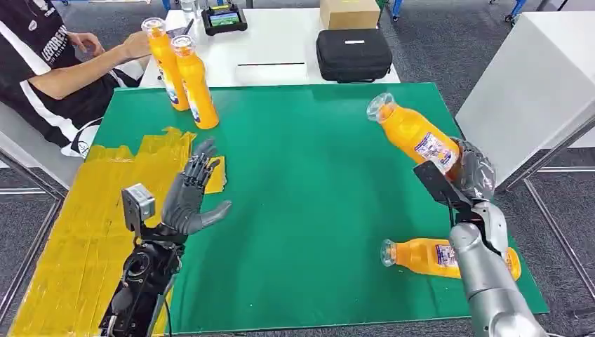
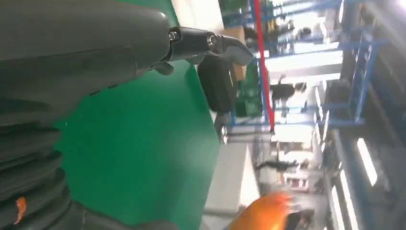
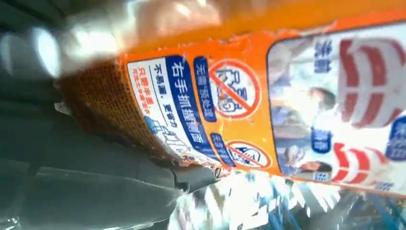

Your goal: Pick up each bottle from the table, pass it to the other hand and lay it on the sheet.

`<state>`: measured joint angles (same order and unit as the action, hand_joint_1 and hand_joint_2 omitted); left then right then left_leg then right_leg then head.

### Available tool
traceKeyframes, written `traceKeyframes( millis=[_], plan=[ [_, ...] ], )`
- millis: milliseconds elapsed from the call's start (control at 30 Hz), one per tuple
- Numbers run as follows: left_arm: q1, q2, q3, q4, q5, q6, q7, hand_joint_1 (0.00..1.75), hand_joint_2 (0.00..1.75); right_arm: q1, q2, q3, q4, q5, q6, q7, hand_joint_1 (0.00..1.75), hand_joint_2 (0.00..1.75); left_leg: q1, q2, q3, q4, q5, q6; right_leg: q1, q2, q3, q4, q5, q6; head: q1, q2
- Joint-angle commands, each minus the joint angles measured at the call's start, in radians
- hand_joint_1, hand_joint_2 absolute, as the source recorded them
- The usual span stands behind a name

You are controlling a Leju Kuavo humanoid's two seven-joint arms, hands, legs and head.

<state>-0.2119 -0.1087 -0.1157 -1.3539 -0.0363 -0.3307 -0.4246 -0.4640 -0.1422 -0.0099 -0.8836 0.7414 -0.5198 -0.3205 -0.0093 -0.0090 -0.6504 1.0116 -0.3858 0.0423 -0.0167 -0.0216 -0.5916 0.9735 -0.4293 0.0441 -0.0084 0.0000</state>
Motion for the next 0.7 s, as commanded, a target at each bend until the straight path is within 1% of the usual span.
traceKeyframes(
  millis=[33, 67, 100, 167, 233, 267, 300, 333, 400, 433, 467, 533, 567, 600, 667, 700],
  plan=[
    [-0.089, 0.007, -0.194, 0.055, -0.011, 0.01, 0.024, 0.0, 1.75, 0.01, 0.186, 0.038, -0.076, -0.246, 0.236, -0.087, 1.75, 1.75, 0.002, 0.003, 0.004, 0.001, -0.002, -0.003, 0.002, 0.004, 0.003, 0.0, -0.001, -0.002, 0.0, 0.0],
    [-0.095, 0.012, -0.204, 0.06, -0.007, 0.01, 0.024, 0.0, 1.75, 0.008, 0.185, 0.058, -0.072, -0.279, 0.271, -0.096, 1.75, 1.75, 0.002, 0.003, 0.005, 0.001, -0.003, -0.004, 0.002, 0.004, 0.005, 0.0, -0.002, -0.003, 0.0, 0.0],
    [-0.1, 0.014, -0.21, 0.063, -0.004, 0.008, 0.023, 0.0, 1.75, 0.007, 0.188, 0.069, -0.07, -0.299, 0.298, -0.102, 1.75, 1.75, 0.002, 0.003, 0.003, 0.0, -0.001, -0.003, 0.001, 0.003, 0.002, 0.0, -0.001, -0.002, 0.0, 0.0],
    [-0.11, 0.016, -0.229, 0.071, 0.002, 0.003, 0.023, 0.0, 1.75, 0.008, 0.203, 0.111, -0.057, -0.336, 0.361, -0.111, 1.75, 1.75, 0.002, 0.003, 0.006, 0.001, -0.003, -0.004, 0.002, 0.004, 0.006, 0.0, -0.002, -0.003, 0.0, 0.0],
    [-0.11, 0.015, -0.229, 0.071, 0.002, 0.003, 0.023, 0.0, 1.75, 0.009, 0.206, 0.113, -0.056, -0.336, 0.362, -0.111, 1.75, 1.75, 0.002, 0.002, 0.003, 0.0, -0.001, -0.002, 0.002, 0.002, 0.002, -0.001, -0.001, -0.002, 0.0, 0.0],
    [-0.111, 0.017, -0.235, 0.072, 0.002, 0.003, 0.023, 0.0, 1.75, 0.005, 0.203, 0.122, -0.047, -0.348, 0.374, -0.112, 1.75, 1.75, 0.003, 0.003, 0.006, 0.0, -0.003, -0.004, 0.002, 0.004, 0.005, -0.001, -0.002, -0.002, 0.0, 0.0],
    [-0.112, 0.019, -0.24, 0.072, 0.003, 0.001, 0.024, 0.0, 1.75, 0.002, 0.201, 0.132, -0.04, -0.36, 0.389, -0.112, 1.75, 1.75, 0.002, 0.003, 0.004, 0.0, -0.002, -0.003, 0.002, 0.003, 0.004, 0.0, -0.001, -0.002, 0.0, 0.0],
    [-0.118, 0.017, -0.251, 0.076, 0.006, -0.002, 0.025, 0.0, 1.75, -0.003, 0.2, 0.161, -0.024, -0.377, 0.416, -0.113, 1.75, 1.75, 0.002, 0.004, 0.006, 0.0, -0.003, -0.004, 0.002, 0.005, 0.006, 0.0, -0.002, -0.002, 0.0, 0.0],
    [-0.121, 0.016, -0.254, 0.079, 0.006, -0.001, 0.025, 0.0, 1.75, -0.006, 0.202, 0.167, -0.017, -0.383, 0.415, -0.114, 1.75, 1.75, 0.002, 0.002, 0.003, 0.0, -0.001, -0.002, 0.002, 0.002, 0.003, 0.0, -0.001, -0.002, 0.0, 0.0],
    [-0.121, 0.016, -0.254, 0.079, 0.006, -0.001, 0.025, 0.0, 1.75, -0.006, 0.202, 0.167, -0.017, -0.383, 0.415, -0.114, 1.75, 1.75, 0.003, 0.002, 0.006, 0.0, -0.002, -0.004, 0.002, 0.003, 0.005, -0.001, -0.002, -0.003, 0.0, 0.0],
    [-0.121, 0.016, -0.254, 0.079, 0.006, -0.001, 0.025, 0.0, 1.75, -0.006, 0.202, 0.167, -0.017, -0.383, 0.415, -0.114, 1.75, 1.75, 0.002, 0.002, 0.004, 0.0, -0.002, -0.003, 0.002, 0.002, 0.004, -0.001, -0.001, -0.002, 0.0, 0.0],
    [-0.128, 0.019, -0.267, 0.082, 0.009, 0.001, 0.026, 0.0, 1.75, -0.012, 0.205, 0.211, 0.008, -0.426, 0.476, -0.116, 1.75, 1.75, 0.003, 0.002, 0.008, 0.0, -0.003, -0.005, 0.002, 0.003, 0.008, -0.001, -0.003, -0.003, 0.0, 0.0],
    [-0.128, 0.022, -0.272, 0.082, 0.011, 0.002, 0.026, 0.0, 1.75, -0.014, 0.214, 0.233, 0.025, -0.459, 0.521, -0.117, 1.75, 1.75, 0.002, 0.002, 0.004, 0.0, -0.001, -0.003, 0.002, 0.002, 0.004, -0.001, -0.001, -0.002, 0.0, 0.0],
    [-0.127, 0.023, -0.273, 0.082, 0.011, 0.002, 0.026, 0.0, 1.75, -0.014, 0.22, 0.25, 0.032, -0.459, 0.531, -0.117, 1.75, 1.75, 0.003, 0.003, 0.01, 0.0, -0.004, -0.005, 0.002, 0.005, 0.009, -0.001, -0.003, -0.004, 0.0, 0.0],
    [-0.122, 0.024, -0.275, 0.079, 0.012, 0.004, 0.026, 0.0, 1.75, -0.024, 0.23, 0.279, 0.053, -0.468, 0.55, -0.119, 1.75, 1.75, 0.002, 0.003, 0.002, 0.0, -0.001, -0.002, 0.002, 0.003, 0.002, -0.001, 0.0, -0.001, 0.001, 0.0],
    [-0.122, 0.024, -0.275, 0.079, 0.012, 0.004, 0.026, 0.0, 1.75, -0.024, 0.23, 0.279, 0.053, -0.468, 0.55, -0.119, 1.75, 1.75, 0.002, 0.005, 0.005, 0.0, -0.002, -0.003, 0.002, 0.006, 0.004, -0.001, -0.001, -0.002, 0.0, 0.0]
  ],
)
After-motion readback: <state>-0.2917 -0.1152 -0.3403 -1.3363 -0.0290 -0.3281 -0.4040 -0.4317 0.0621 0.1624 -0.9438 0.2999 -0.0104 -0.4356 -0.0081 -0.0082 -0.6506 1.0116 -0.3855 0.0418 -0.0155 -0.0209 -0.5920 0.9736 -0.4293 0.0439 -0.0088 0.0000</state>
